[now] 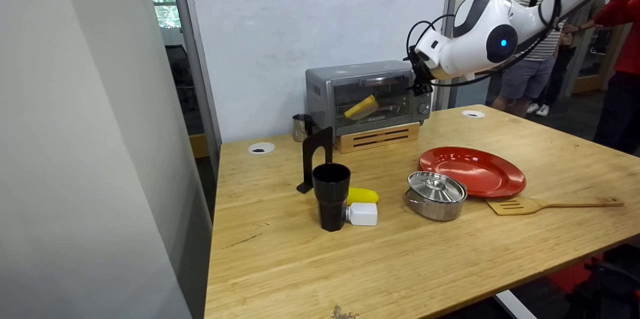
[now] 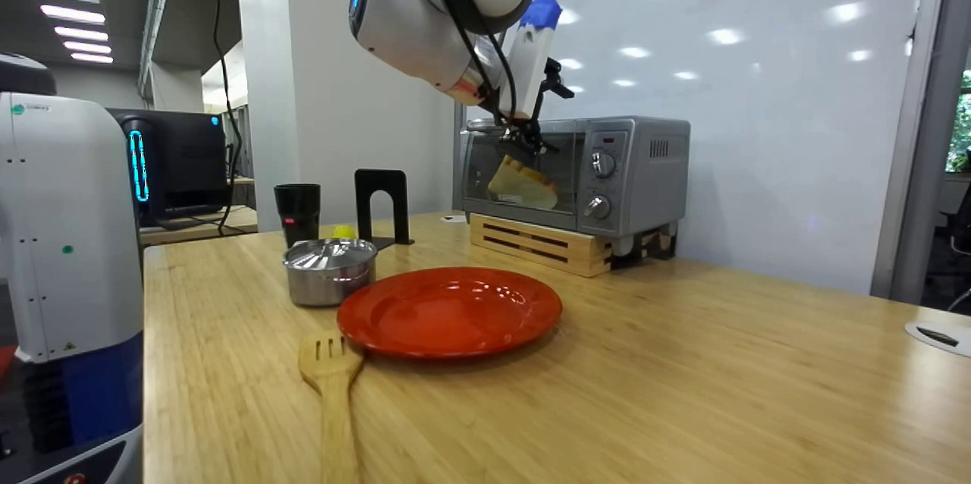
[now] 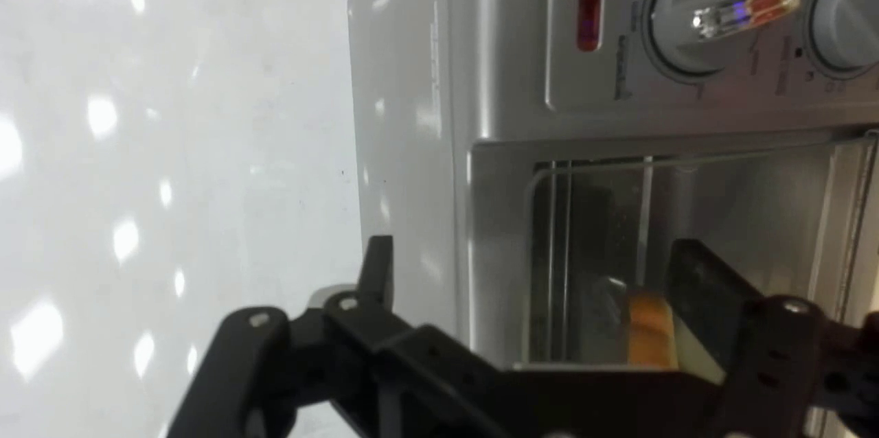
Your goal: Open the oven door, pick up the slice of bread from the red plate using the wooden spatula and put it in the oven, close the oven door
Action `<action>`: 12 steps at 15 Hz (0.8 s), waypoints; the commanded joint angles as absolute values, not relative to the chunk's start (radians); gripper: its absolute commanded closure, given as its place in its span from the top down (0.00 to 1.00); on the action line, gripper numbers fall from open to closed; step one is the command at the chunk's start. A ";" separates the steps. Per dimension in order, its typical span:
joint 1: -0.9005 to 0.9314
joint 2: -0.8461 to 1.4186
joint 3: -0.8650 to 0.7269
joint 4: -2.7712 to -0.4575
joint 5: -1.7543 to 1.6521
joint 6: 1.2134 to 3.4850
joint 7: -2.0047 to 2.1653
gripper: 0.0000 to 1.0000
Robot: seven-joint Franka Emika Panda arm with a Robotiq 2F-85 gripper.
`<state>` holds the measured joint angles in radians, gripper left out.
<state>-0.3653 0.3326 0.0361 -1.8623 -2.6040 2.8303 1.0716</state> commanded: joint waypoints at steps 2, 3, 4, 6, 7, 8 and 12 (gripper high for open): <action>-0.467 0.420 0.113 -1.704 -2.604 2.945 1.009 1.00; -0.482 0.437 0.122 -1.676 -2.604 2.957 1.003 1.00; -0.494 0.453 0.129 -1.653 -2.604 2.971 1.001 1.00; -0.517 0.480 0.147 -1.616 -2.604 2.989 0.994 1.00; -0.526 0.484 0.153 -1.606 -2.604 3.009 0.997 1.00; -0.533 0.480 0.157 -1.607 -2.604 3.029 1.000 1.00; -0.539 0.439 0.158 -1.641 -2.604 3.074 1.043 1.00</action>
<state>-0.5131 0.4363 0.1386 -1.6559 -2.6039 3.0297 1.0341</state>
